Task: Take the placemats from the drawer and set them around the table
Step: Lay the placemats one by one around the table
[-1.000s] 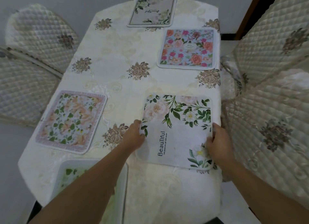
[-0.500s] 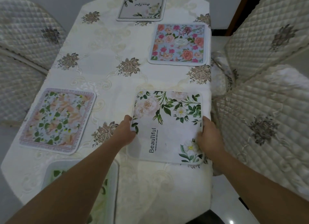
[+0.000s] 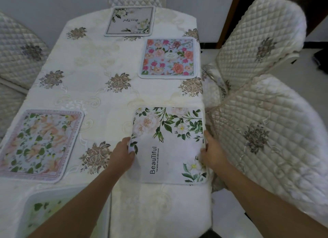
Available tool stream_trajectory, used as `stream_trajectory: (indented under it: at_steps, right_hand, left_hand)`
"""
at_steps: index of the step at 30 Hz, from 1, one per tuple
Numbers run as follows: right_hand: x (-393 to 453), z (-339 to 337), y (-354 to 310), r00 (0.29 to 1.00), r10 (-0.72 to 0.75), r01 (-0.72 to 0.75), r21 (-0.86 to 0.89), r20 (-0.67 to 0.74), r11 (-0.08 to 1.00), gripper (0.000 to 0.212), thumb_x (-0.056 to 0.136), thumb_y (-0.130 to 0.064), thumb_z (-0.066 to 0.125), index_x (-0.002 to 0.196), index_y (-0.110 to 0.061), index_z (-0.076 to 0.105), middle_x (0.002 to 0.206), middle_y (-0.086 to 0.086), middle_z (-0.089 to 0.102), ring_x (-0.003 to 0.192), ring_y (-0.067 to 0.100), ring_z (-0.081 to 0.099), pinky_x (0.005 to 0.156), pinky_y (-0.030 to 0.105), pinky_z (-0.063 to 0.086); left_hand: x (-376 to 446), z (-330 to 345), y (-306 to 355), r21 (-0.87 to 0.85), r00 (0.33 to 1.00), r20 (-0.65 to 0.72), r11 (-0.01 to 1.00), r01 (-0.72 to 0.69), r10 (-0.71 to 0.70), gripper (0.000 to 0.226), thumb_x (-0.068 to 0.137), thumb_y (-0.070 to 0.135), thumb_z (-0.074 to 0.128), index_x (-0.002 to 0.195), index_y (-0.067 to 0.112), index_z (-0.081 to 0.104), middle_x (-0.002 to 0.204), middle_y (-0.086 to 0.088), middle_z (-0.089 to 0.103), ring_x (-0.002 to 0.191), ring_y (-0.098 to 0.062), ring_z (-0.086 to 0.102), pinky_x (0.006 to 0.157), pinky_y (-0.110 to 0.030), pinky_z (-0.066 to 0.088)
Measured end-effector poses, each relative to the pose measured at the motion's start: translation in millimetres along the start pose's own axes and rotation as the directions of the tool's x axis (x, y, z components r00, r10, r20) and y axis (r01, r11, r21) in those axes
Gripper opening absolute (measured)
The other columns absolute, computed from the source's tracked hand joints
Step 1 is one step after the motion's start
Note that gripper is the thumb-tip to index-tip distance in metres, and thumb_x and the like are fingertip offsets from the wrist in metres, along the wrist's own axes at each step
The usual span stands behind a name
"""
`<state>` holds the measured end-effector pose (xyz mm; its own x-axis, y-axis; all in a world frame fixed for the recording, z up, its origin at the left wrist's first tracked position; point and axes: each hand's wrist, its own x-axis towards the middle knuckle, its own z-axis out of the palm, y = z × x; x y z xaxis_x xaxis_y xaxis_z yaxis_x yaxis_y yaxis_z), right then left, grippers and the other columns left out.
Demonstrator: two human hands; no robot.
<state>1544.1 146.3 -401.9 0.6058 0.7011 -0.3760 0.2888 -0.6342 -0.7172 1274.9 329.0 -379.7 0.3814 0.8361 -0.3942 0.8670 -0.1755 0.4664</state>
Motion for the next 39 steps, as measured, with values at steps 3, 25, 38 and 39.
stream_trajectory:
  at_steps: [3,25,38,39]
  right_hand:
    - [-0.4,-4.1,-3.9,1.000,-0.018,0.018,-0.050,-0.010,0.999,0.070,0.090,0.000,0.051,0.150,-0.029,0.031,0.097,-0.002,0.057,0.070,0.000,0.047,0.073,0.020,0.043]
    - [17.8,1.7,-47.4,0.989,-0.140,0.110,-0.377,-0.054,0.920,0.063,0.087,-0.016,0.055,0.147,-0.012,0.035,0.143,0.011,0.035,0.131,0.030,0.035,0.107,0.041,0.037]
    - [83.2,50.2,-101.1,0.924,-0.320,0.383,-0.540,0.210,0.750,0.059,0.101,-0.038,0.039,0.154,-0.019,0.021,0.162,0.004,0.014,0.149,0.022,0.008,0.120,0.041,0.011]
    - [83.7,52.2,-99.9,0.926,-0.315,0.376,-0.567,0.206,0.733,0.059,0.101,-0.040,0.037,0.154,-0.021,0.019,0.163,0.003,0.012,0.150,0.021,0.006,0.119,0.040,0.009]
  left_hand:
    - [0.9,-3.5,1.6,0.044,0.999,0.009,0.998,-0.041,0.041,0.053,0.092,0.010,0.056,0.142,0.008,0.040,0.127,-0.017,0.054,0.116,-0.033,0.052,0.089,-0.035,0.040]
    - [30.2,-16.6,12.6,0.344,0.980,-0.117,0.932,-0.110,0.159,0.033,0.096,0.027,0.049,0.122,0.007,0.054,0.112,-0.015,0.054,0.100,-0.034,0.053,0.075,-0.045,0.047]
    - [97.9,15.6,98.6,0.481,0.866,0.181,0.726,-0.491,0.466,0.055,0.101,0.030,0.038,0.153,0.020,0.023,0.163,-0.003,0.016,0.150,-0.023,0.012,0.119,-0.047,0.019]
    - [98.2,19.6,99.2,0.486,0.872,0.192,0.729,-0.483,0.450,0.055,0.102,0.032,0.036,0.154,0.020,0.022,0.163,-0.003,0.013,0.150,-0.023,0.009,0.119,-0.048,0.018]
